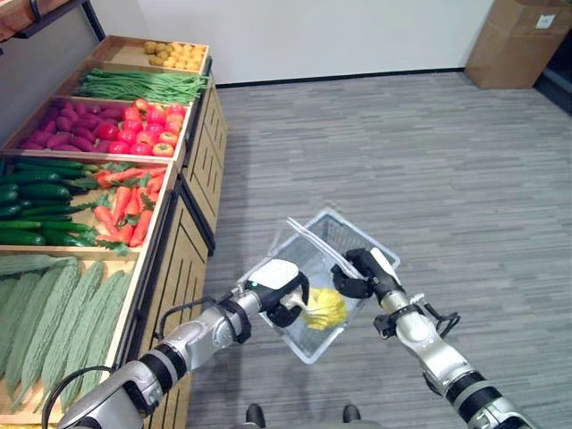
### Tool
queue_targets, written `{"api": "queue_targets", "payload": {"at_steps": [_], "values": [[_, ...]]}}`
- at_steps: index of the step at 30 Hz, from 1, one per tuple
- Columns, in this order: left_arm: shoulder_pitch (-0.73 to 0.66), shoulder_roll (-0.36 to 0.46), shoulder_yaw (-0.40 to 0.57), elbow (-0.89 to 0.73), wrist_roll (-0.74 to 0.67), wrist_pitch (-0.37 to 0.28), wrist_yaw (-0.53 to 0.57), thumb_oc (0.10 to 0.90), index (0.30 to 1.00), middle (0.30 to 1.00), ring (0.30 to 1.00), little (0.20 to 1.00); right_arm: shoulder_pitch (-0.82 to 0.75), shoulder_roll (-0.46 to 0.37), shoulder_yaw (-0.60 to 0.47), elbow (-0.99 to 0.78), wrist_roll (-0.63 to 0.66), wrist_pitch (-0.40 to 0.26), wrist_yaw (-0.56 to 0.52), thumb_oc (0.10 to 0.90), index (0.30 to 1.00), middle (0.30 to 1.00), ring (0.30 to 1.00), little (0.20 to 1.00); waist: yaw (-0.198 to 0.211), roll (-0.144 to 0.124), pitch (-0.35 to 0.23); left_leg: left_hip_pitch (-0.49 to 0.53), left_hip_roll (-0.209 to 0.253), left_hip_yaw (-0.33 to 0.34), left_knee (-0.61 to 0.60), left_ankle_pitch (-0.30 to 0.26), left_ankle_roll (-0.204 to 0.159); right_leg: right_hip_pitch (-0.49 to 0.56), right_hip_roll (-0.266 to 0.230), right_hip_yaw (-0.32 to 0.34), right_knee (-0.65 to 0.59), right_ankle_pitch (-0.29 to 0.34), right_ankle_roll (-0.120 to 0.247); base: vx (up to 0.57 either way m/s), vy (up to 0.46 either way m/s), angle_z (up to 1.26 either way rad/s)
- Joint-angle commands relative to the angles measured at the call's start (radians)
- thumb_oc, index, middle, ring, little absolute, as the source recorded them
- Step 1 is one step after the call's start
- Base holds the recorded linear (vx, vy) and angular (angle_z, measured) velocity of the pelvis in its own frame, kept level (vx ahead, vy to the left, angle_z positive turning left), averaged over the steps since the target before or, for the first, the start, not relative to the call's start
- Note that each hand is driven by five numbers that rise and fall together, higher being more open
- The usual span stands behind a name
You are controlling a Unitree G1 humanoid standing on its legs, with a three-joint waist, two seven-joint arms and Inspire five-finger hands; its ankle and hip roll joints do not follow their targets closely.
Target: Get the vegetables into the basket
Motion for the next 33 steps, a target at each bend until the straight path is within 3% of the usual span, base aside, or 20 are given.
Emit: {"api": "queue_targets", "payload": {"at_steps": [1,6,10,16,19,22,25,31,33], "values": [[-0.079,-0.041,0.086,0.067,0.078,0.015,0.137,0.900,1.000,1.000,1.000,1.000,-0.071,0.031,-0.016,-0.162,0.077,-0.185,-0.011,0.400,0.300,0.300,0.300,0.300,0.008,-0.056,-0.099,0.009,0.018,-0.036,0.001,-0.090,-0.043,-0.045,-0.025,-0.019,0.000,0.019,0.048,0.00,0.000,0.00],[-0.067,-0.045,0.096,0.081,0.128,0.036,0.161,0.900,1.000,1.000,1.000,1.000,-0.045,0.016,-0.029,-0.159,0.053,-0.180,-0.023,0.400,0.300,0.300,0.300,0.300,0.007,-0.056,-0.099,0.010,0.019,-0.034,0.001,-0.090,-0.043,-0.046,-0.023,-0.018,0.000,0.018,0.048,0.00,-0.002,-0.07],[-0.040,-0.045,0.112,0.061,0.087,0.018,0.148,0.900,1.000,1.000,1.000,1.000,-0.025,0.015,-0.053,-0.139,0.039,-0.171,-0.036,0.400,0.300,0.300,0.300,0.300,0.007,-0.055,-0.098,0.010,0.019,-0.034,0.001,-0.089,-0.043,-0.046,-0.023,-0.020,0.000,0.018,0.048,0.00,0.000,0.00],[0.072,-0.002,0.184,-0.098,-0.091,-0.032,0.091,0.900,1.000,1.000,1.000,1.000,0.033,0.027,-0.133,-0.040,-0.018,-0.141,-0.076,0.400,0.300,0.300,0.300,0.300,0.018,-0.056,-0.098,0.008,0.017,-0.045,0.001,-0.089,-0.042,-0.040,-0.026,-0.028,0.000,0.016,0.046,0.00,-0.001,0.01],[0.230,0.024,0.290,-0.215,-0.362,-0.073,-0.004,0.900,1.000,1.000,1.000,1.000,0.083,0.034,-0.221,0.070,-0.066,-0.114,-0.114,0.400,0.300,0.300,0.300,0.300,0.034,-0.058,-0.090,0.007,0.014,-0.060,0.001,-0.086,-0.039,-0.038,-0.025,-0.034,0.000,0.016,0.045,0.00,-0.006,0.06],[0.311,0.054,0.333,-0.232,-0.473,-0.075,-0.048,0.900,1.000,1.000,1.000,1.000,0.110,0.037,-0.254,0.145,-0.083,-0.104,-0.119,0.400,0.300,0.300,0.300,0.300,0.041,-0.059,-0.086,0.005,0.013,-0.068,0.001,-0.084,-0.038,-0.037,-0.025,-0.039,0.000,0.018,0.045,0.00,-0.001,0.01],[0.394,0.067,0.373,-0.183,-0.543,-0.059,-0.089,0.900,1.000,1.000,1.000,1.000,0.146,0.034,-0.296,0.222,-0.093,-0.094,-0.118,0.400,0.300,0.300,0.300,0.300,0.047,-0.058,-0.080,0.001,0.011,-0.076,0.001,-0.080,-0.038,-0.037,-0.025,-0.044,0.000,0.018,0.045,0.00,-0.001,0.09],[0.458,0.033,0.409,0.086,-0.418,-0.047,-0.098,0.900,1.000,1.000,1.000,1.000,0.185,0.047,-0.366,0.445,-0.103,-0.089,-0.127,0.400,0.300,0.300,0.300,0.300,0.053,-0.059,-0.070,-0.003,0.010,-0.087,0.001,-0.075,-0.037,-0.034,-0.024,-0.054,0.000,0.016,0.046,0.00,-0.001,0.03],[0.463,-0.014,0.416,0.265,-0.368,-0.021,-0.088,0.900,1.000,1.000,1.000,1.000,0.188,0.043,-0.373,0.576,-0.123,-0.075,-0.135,0.400,0.300,0.300,0.300,0.300,0.055,-0.058,-0.068,-0.005,0.011,-0.088,0.001,-0.074,-0.039,-0.036,-0.022,-0.054,0.000,0.016,0.045,0.00,0.000,0.00]]}}
